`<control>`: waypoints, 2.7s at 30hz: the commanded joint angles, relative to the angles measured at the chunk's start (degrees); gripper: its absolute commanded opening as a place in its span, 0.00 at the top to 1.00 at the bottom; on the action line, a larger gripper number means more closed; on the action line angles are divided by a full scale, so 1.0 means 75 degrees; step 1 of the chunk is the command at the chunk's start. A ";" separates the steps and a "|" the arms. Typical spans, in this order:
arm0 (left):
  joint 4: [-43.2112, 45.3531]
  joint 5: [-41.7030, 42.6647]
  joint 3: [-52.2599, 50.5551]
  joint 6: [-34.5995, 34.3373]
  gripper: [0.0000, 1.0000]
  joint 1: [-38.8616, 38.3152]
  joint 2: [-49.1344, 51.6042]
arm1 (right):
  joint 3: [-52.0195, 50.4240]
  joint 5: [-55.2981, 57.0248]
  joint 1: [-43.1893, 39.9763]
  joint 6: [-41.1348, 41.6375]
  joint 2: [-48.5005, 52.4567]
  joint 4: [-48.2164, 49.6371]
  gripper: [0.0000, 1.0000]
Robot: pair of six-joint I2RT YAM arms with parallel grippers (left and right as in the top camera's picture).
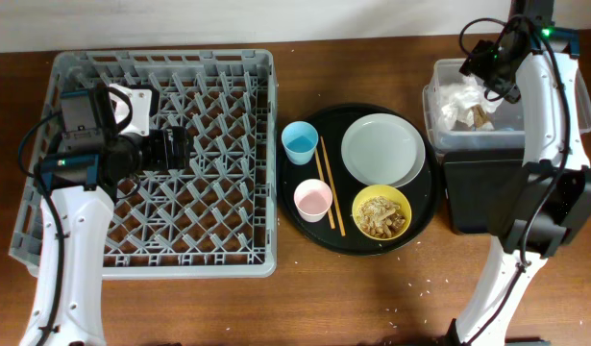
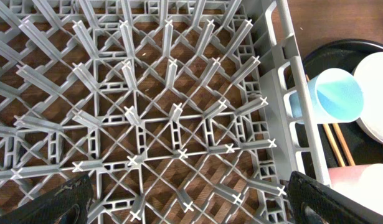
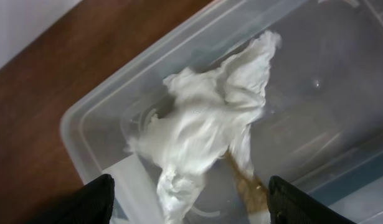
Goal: Sort waste into correct bins and load items into the dishwasher rack
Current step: 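Carry tissue and stick with right gripper into clear plastic bin, release, then grasp rim of yellow bowl with right gripper, then tip yellow bowl over black tray with right gripper, dumping shells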
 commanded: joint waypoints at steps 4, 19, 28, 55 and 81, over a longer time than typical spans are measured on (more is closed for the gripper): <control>-0.0009 0.0090 0.0087 -0.0035 0.01 0.0032 0.0044 | 0.0557 -0.1737 0.0006 -0.0842 -0.1705 -0.1174 0.21; -0.0032 0.0085 0.0087 -0.0038 0.10 0.0035 0.0044 | -0.1565 -0.1276 0.2748 -0.0160 -0.2506 -0.3448 0.29; -0.0012 0.0087 0.0087 -0.0038 0.10 0.0035 0.0044 | -0.4567 -0.0446 0.4156 0.1239 -0.2506 -0.1274 0.48; -0.0166 0.0087 0.0087 -0.0035 0.01 0.0035 0.0044 | -0.6726 -0.0323 0.4686 0.0219 -0.2518 0.0379 0.96; -0.0178 0.0087 0.0087 -0.0035 0.01 0.0035 0.0044 | -0.5103 -0.4902 -0.0353 -0.3477 -0.4470 -0.0437 0.96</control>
